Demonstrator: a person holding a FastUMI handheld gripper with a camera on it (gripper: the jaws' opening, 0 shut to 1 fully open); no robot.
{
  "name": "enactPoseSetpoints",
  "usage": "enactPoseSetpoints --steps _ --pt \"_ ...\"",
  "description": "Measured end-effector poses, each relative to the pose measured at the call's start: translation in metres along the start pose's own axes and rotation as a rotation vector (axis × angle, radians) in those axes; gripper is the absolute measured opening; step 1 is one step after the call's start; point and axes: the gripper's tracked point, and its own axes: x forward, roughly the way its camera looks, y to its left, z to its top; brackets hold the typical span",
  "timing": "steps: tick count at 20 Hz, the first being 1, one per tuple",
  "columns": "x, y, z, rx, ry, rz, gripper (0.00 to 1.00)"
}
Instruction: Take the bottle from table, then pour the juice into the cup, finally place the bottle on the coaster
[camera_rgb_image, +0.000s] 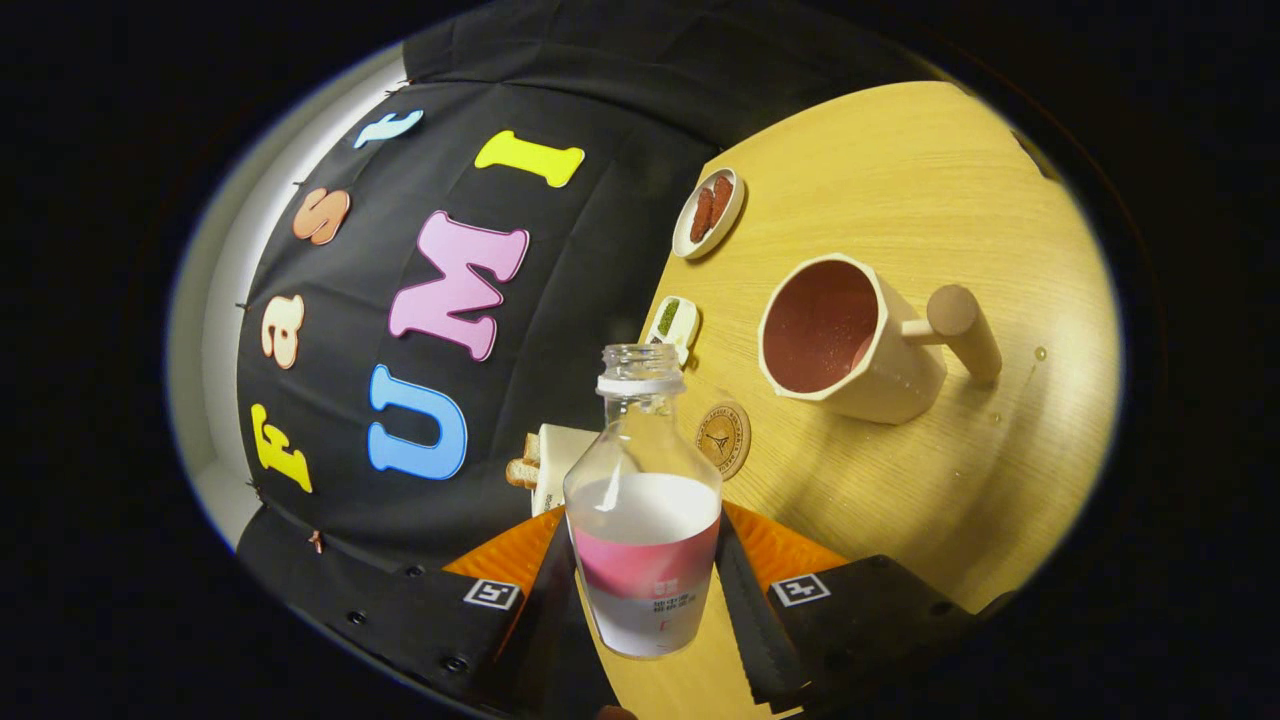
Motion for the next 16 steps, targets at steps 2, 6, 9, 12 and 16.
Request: enactPoseSetpoints --steps 2,6,9,12,16 --pt "0.001 -0.002 0.001 0.03 0.008 0.001 0.76" --pt "0.005 -0.005 0.001 0.099 0.007 -0.01 0.76" --pt "0.006 -0.004 0.006 0.171 -0.007 -0.012 0.76" --pt "0.009 -0.006 0.005 0.226 -0.007 -0.017 0.76" --pt "0.011 -0.006 0.011 0.275 -0.007 -0.011 0.76"
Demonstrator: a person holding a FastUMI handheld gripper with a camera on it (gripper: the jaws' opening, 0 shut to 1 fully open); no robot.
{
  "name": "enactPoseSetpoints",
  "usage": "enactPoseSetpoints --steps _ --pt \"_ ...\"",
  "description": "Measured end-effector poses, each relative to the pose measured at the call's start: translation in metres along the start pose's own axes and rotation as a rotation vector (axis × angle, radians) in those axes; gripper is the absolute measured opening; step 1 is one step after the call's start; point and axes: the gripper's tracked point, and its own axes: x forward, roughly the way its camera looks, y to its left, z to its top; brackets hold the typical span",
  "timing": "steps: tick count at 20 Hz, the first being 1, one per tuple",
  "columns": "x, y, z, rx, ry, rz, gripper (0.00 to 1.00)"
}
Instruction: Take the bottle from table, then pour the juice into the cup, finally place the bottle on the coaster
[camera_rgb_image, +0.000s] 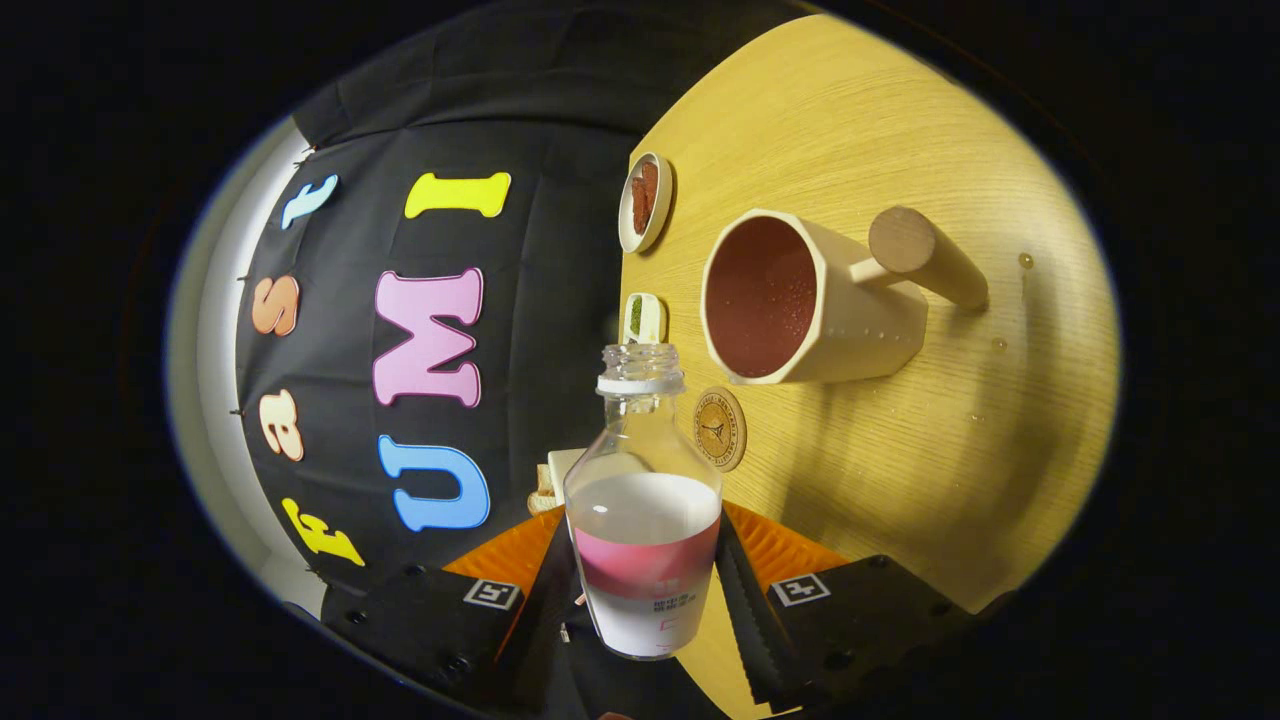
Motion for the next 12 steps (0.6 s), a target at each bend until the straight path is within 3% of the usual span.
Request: enactPoseSetpoints --steps 12 --pt "0.0053 0.0003 0.0063 0.168 0.012 -0.015 0.76"
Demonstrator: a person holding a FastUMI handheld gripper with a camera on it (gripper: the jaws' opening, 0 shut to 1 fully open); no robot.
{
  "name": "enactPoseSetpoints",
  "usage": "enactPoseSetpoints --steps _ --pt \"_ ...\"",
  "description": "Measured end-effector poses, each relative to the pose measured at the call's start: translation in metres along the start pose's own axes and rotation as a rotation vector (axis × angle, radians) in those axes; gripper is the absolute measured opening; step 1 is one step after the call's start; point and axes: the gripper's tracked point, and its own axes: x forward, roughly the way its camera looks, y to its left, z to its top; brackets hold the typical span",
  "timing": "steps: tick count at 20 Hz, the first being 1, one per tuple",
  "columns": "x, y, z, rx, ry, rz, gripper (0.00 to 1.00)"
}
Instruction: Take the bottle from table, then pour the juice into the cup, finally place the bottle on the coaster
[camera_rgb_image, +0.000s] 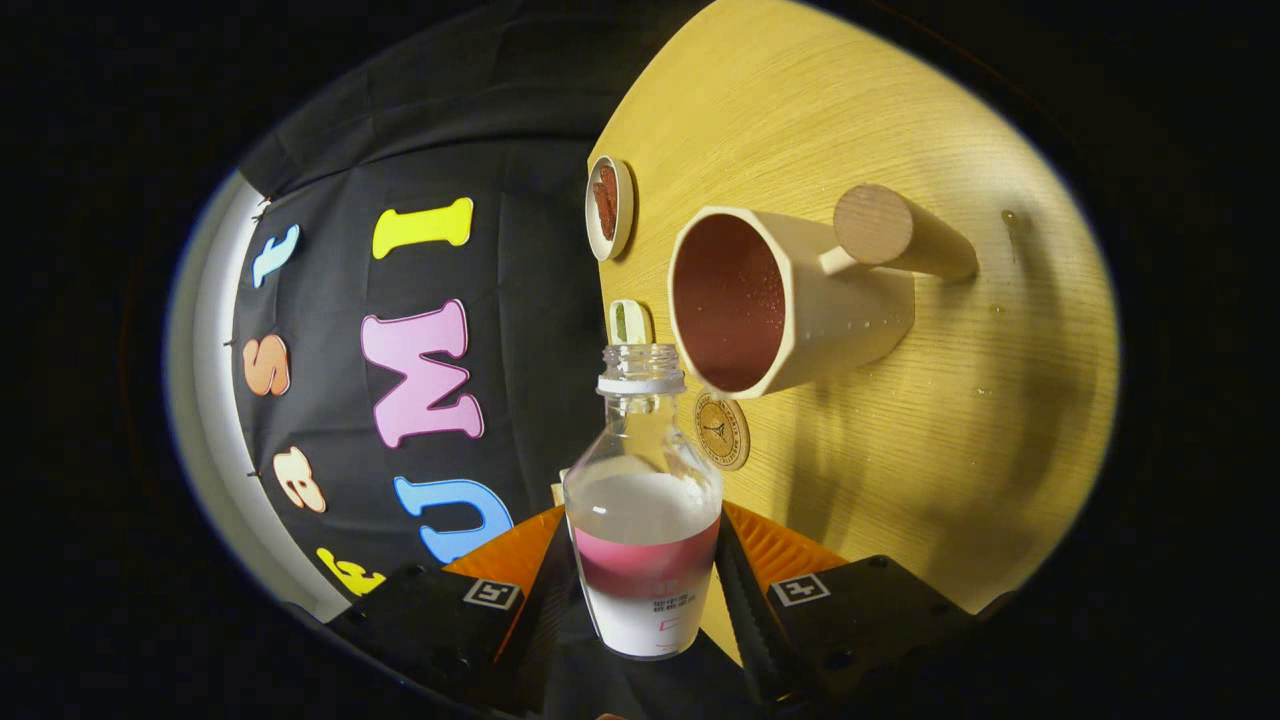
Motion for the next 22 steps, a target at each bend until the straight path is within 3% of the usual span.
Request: enactPoseSetpoints --steps 22 --pt "-0.008 0.018 0.008 0.263 0.0 0.031 0.76"
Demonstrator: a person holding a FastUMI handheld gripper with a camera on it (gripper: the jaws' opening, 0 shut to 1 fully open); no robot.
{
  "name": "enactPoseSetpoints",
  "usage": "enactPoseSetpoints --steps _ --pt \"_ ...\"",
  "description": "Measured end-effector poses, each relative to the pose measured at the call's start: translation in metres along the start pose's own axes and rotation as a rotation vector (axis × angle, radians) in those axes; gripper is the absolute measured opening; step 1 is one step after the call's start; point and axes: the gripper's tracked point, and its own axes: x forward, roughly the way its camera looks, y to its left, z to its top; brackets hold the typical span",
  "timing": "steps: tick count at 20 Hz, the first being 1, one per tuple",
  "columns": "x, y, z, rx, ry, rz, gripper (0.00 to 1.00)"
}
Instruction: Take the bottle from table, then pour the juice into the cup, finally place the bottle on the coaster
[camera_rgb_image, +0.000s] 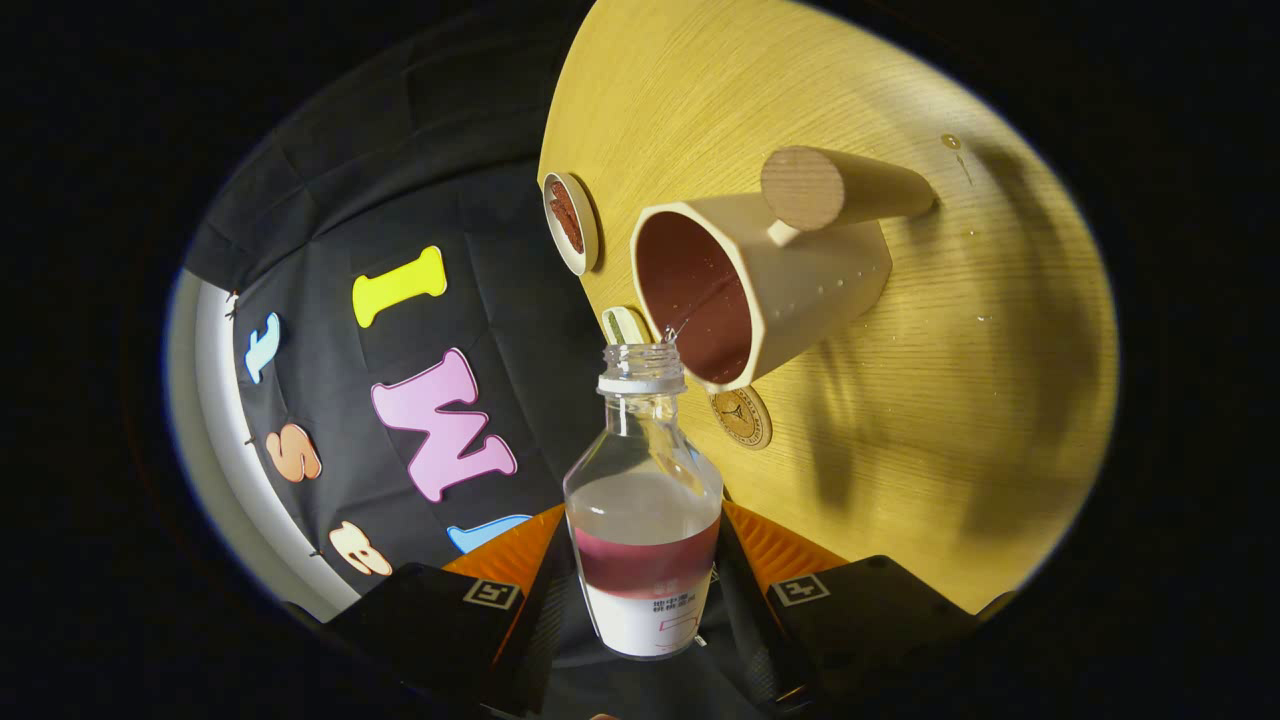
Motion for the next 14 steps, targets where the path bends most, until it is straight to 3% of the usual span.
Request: enactPoseSetpoints --steps 14 --pt "-0.004 0.011 0.008 0.139 -0.041 0.032 0.76"
